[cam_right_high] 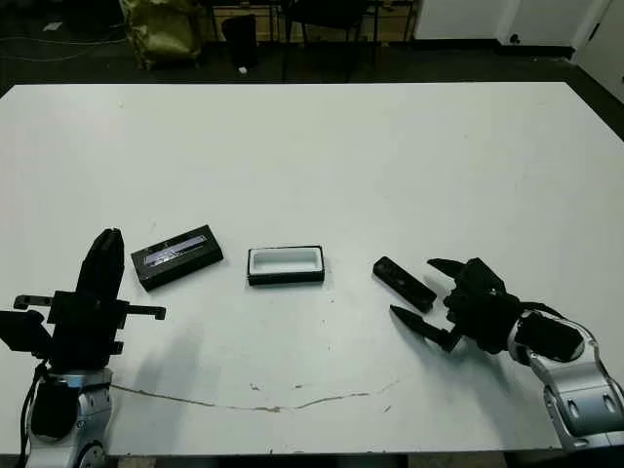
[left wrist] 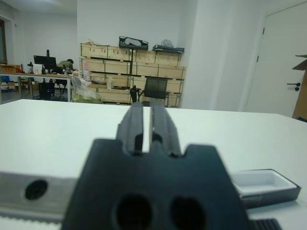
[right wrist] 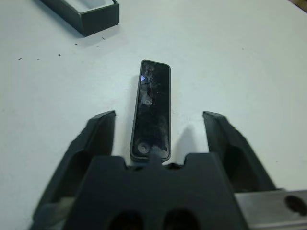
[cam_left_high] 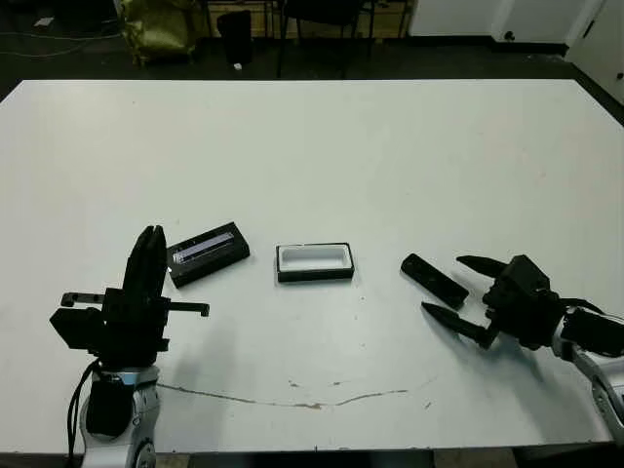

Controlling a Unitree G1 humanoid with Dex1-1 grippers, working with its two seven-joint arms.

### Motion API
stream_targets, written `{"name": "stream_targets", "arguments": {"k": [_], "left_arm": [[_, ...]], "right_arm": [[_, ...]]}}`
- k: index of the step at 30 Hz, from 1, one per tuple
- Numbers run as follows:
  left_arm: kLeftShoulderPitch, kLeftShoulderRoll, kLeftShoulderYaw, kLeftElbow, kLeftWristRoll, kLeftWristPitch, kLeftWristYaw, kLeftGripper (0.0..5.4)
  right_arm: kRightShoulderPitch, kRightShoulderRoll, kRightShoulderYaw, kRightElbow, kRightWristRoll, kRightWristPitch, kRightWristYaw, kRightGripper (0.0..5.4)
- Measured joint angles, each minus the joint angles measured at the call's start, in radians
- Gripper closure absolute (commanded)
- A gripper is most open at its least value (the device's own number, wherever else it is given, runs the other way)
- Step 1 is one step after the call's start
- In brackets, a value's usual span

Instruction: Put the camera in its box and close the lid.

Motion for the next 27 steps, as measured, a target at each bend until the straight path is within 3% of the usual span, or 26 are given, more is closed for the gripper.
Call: {"name": "stream_targets", "arguments": {"k": [5,13,20,27], "left_arm": [[-0.003,0.003,0.004,-0.002,0.001,0.009,0.0,5.4],[-0.011,0.011,0.008,-0.004,-0.01,0.01,-0.005,5.4],[-0.012,0.012,0.01,-0.005,-0.008,0.015,-0.003,5.4],[-0.015,0.013,0.011,-0.005,-0.008,0.018,-0.006,5.4]], "right_arm": [[-0.021,-0.004,0.02,0.01,0.001,0.012,0.035,2.95],[-0.112,-0.08,0.112,0.012,-0.049,0.026,0.129,4.61],[-0.174,-0.114,0.154,0.004,-0.055,0.102,0.189,4.78],[-0.202,-0.115,0.15,0.032,-0.032,0.132,0.227,4.78]]}}
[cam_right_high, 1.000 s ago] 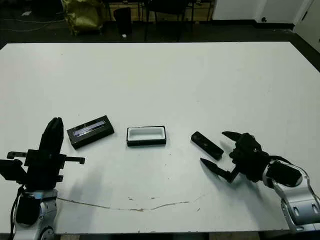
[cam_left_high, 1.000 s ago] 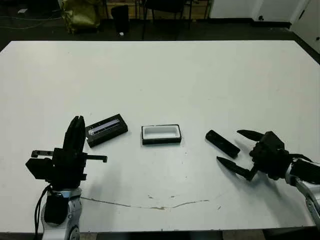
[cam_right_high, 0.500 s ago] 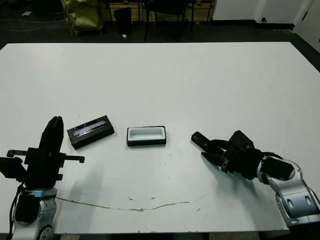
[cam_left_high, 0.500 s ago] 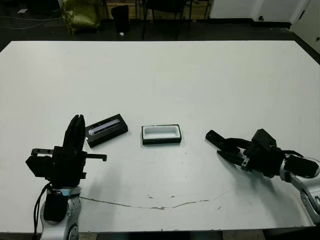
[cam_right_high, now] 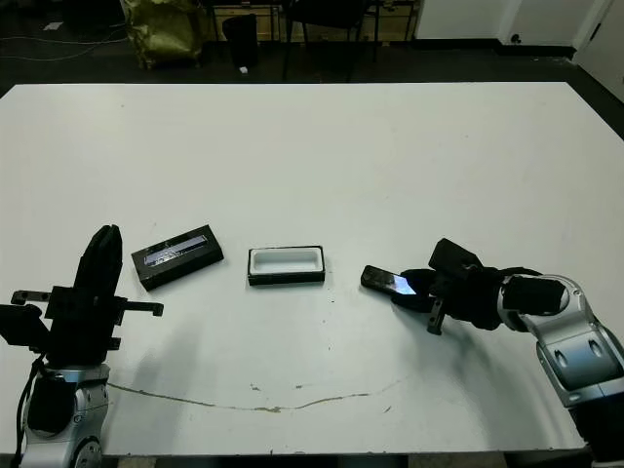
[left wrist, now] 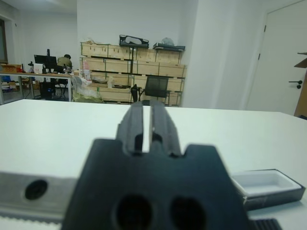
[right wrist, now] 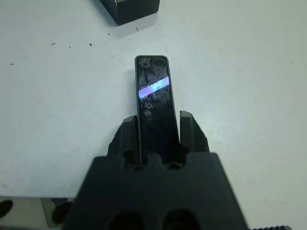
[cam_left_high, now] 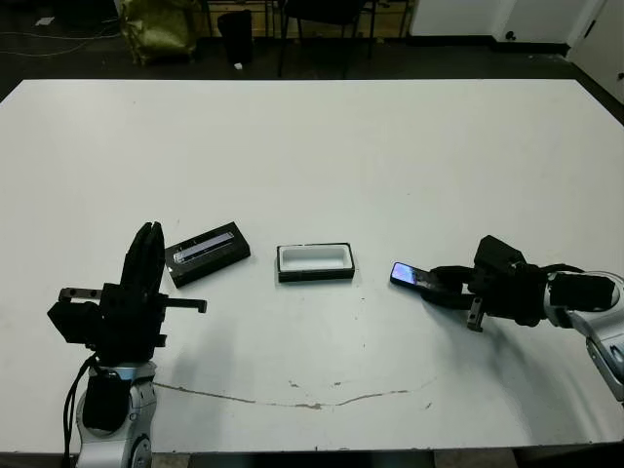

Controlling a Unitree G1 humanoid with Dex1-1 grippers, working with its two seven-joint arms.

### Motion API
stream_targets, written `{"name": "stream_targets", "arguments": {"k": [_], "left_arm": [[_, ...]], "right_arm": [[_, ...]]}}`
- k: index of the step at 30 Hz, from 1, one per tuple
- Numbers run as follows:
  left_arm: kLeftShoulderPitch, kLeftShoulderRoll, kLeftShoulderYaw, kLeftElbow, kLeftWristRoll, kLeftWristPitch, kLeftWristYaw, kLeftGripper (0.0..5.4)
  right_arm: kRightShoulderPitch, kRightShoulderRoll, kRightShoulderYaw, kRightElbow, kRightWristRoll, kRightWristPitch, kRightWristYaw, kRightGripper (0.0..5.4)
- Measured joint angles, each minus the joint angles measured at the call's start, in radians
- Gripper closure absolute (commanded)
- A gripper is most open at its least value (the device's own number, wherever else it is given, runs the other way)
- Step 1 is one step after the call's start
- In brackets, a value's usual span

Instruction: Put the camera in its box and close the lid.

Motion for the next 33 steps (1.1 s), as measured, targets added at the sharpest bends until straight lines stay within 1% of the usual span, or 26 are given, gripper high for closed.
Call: {"name": "stream_targets", "arguments": {"k": [2,4,6,8,11,15,20,23,28,30,33], "left_arm": [[0.0,0.0,0.0,-0.001,0.0,0.001,0.0,5.4],[0.0,0.0,0.0,-0.002,0.0,0.001,0.0,5.4],[0.0,0.0,0.0,-0.002,0.0,0.001,0.002,5.4],[-0.001,0.0,0.0,-0.002,-0.001,0.002,0.001,5.4],[-0.006,0.0,0.0,0.0,-0.002,0.002,0.001,5.4],[-0.008,0.0,0.0,0.002,-0.002,0.002,-0.002,5.4],[-0.007,0.001,-0.001,0.005,-0.008,0.001,-0.011,5.4],[-0.007,0.001,-0.002,0.005,-0.007,0.001,-0.011,5.4],[-0.004,0.001,-0.008,0.005,-0.003,-0.001,-0.01,5.4],[-0.002,0.0,-0.011,0.005,-0.003,-0.001,-0.01,5.4],[0.004,-0.003,-0.017,0.005,-0.001,-0.001,-0.006,5.4]], "right_arm": [[-0.001,0.0,-0.006,-0.022,0.001,0.031,-0.006,4.78],[-0.005,-0.002,-0.011,-0.051,0.007,0.097,-0.012,4.78],[-0.018,0.001,-0.026,-0.042,0.042,0.158,0.0,4.8],[-0.04,0.015,-0.051,0.002,0.084,0.188,0.018,4.81],[-0.082,0.044,-0.084,0.068,0.135,0.187,0.049,4.81],[-0.145,0.058,-0.133,0.082,0.194,0.209,0.061,4.81],[-0.185,0.058,-0.149,0.072,0.206,0.205,0.062,4.81],[-0.233,0.058,-0.15,0.069,0.211,0.229,0.063,4.81],[-0.341,0.069,-0.11,0.101,0.187,0.203,0.084,4.81],[-0.388,0.088,-0.081,0.149,0.165,0.142,0.115,4.81],[-0.465,0.135,-0.032,0.221,0.117,0.046,0.144,4.81]]}}
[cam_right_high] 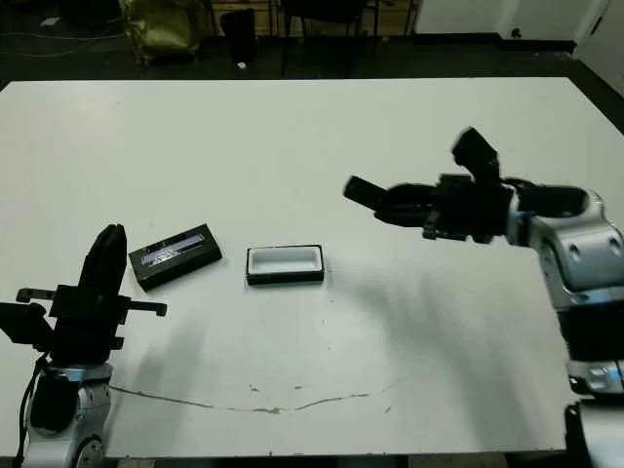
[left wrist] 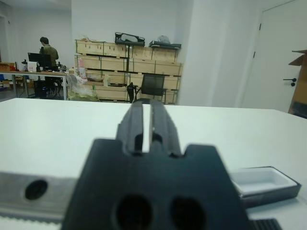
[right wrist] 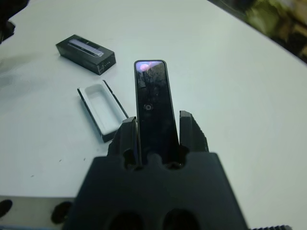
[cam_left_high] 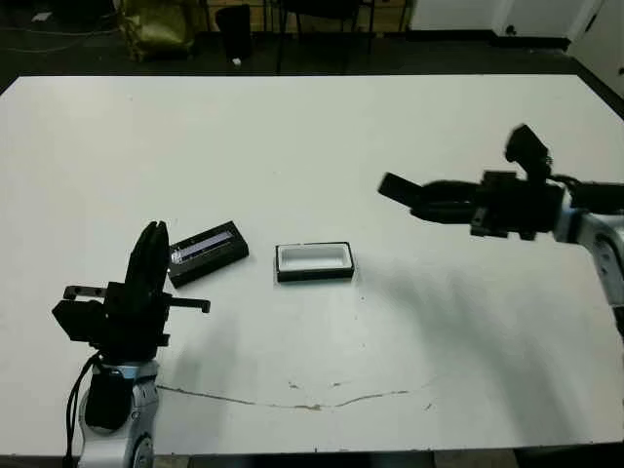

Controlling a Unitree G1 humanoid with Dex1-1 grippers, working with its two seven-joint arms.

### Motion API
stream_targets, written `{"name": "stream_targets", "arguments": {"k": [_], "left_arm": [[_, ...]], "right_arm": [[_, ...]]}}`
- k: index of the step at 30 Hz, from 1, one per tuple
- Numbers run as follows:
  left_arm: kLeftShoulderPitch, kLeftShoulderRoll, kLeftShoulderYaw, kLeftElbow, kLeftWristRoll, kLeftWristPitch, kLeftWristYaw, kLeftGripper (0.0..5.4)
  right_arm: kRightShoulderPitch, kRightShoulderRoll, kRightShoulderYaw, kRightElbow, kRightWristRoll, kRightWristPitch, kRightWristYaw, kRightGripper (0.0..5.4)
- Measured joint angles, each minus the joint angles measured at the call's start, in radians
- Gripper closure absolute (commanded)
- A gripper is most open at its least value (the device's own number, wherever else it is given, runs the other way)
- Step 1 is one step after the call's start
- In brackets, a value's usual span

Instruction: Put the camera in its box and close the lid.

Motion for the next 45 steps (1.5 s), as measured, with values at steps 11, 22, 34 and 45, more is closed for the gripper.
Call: {"name": "stream_targets", "arguments": {"k": [11,22,34,45], "left_arm": [[0.013,-0.005,-0.011,-0.001,-0.005,0.0,0.005,5.4],[0.021,-0.006,-0.012,-0.006,0.004,0.001,0.013,5.4],[0.024,-0.006,-0.012,-0.006,-0.004,0.001,0.002,5.4],[0.03,-0.006,-0.013,-0.022,0.0,0.015,0.009,5.4]], "right_arm": [[-0.136,0.144,0.176,0.077,-0.166,-0.141,0.038,4.81],[-0.18,0.189,0.231,0.126,-0.213,-0.118,0.089,4.81],[-0.198,0.178,0.256,0.118,-0.26,-0.066,0.162,4.81],[-0.217,0.189,0.271,0.141,-0.267,-0.033,0.192,4.81]]}}
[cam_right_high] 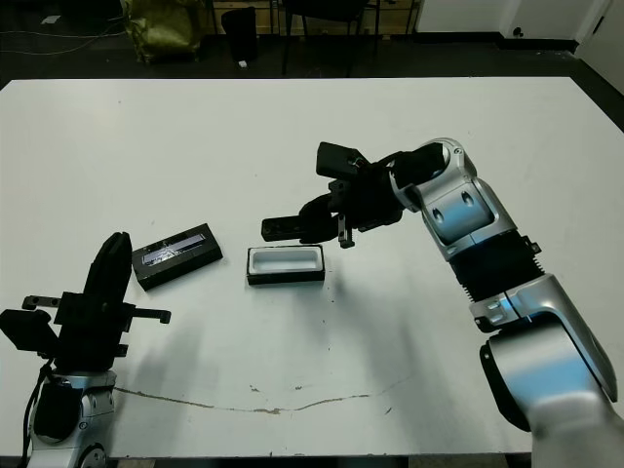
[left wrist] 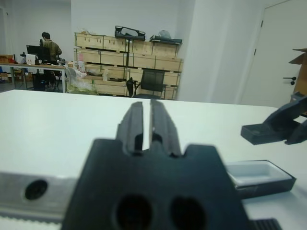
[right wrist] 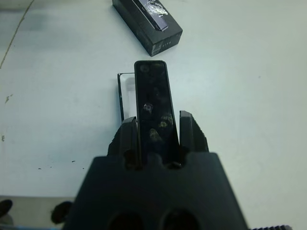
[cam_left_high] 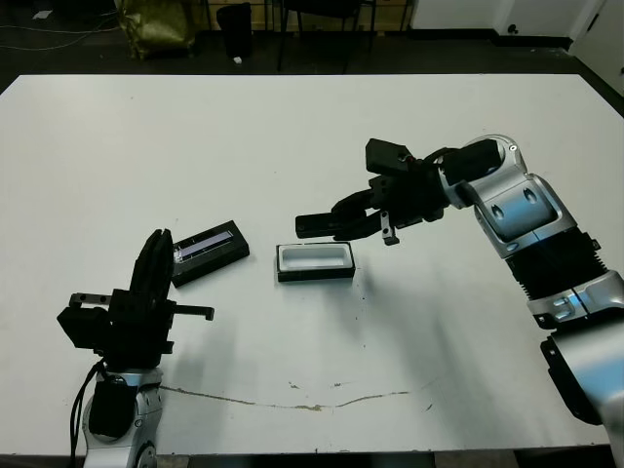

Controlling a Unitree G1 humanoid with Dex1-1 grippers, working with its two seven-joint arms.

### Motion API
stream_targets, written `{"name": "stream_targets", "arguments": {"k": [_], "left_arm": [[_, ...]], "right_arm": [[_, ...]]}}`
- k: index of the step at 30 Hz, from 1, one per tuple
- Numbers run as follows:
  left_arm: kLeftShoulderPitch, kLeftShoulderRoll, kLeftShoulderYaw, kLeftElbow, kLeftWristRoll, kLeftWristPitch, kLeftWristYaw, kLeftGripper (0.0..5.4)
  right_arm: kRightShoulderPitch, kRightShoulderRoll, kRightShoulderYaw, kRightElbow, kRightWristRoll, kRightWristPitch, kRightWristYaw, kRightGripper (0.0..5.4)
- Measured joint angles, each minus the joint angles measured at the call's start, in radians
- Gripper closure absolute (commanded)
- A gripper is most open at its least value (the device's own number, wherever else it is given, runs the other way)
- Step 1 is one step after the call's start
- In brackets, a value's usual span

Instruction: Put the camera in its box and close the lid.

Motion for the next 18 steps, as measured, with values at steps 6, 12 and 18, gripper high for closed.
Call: {"name": "stream_targets", "arguments": {"k": [6,12,18], "left_arm": [[-0.001,0.0,0.0,0.005,-0.003,-0.002,-0.003,5.4],[-0.007,0.0,0.0,0.01,0.004,-0.005,-0.002,5.4],[-0.006,-0.001,-0.001,0.01,0.004,-0.005,-0.002,5.4]], "right_arm": [[0.0,0.033,0.015,0.03,-0.016,-0.029,-0.006,4.81],[0.0,0.056,0.025,0.05,-0.039,-0.032,-0.014,4.81],[0.0,0.065,0.035,0.058,-0.06,-0.039,-0.026,4.81]]}}
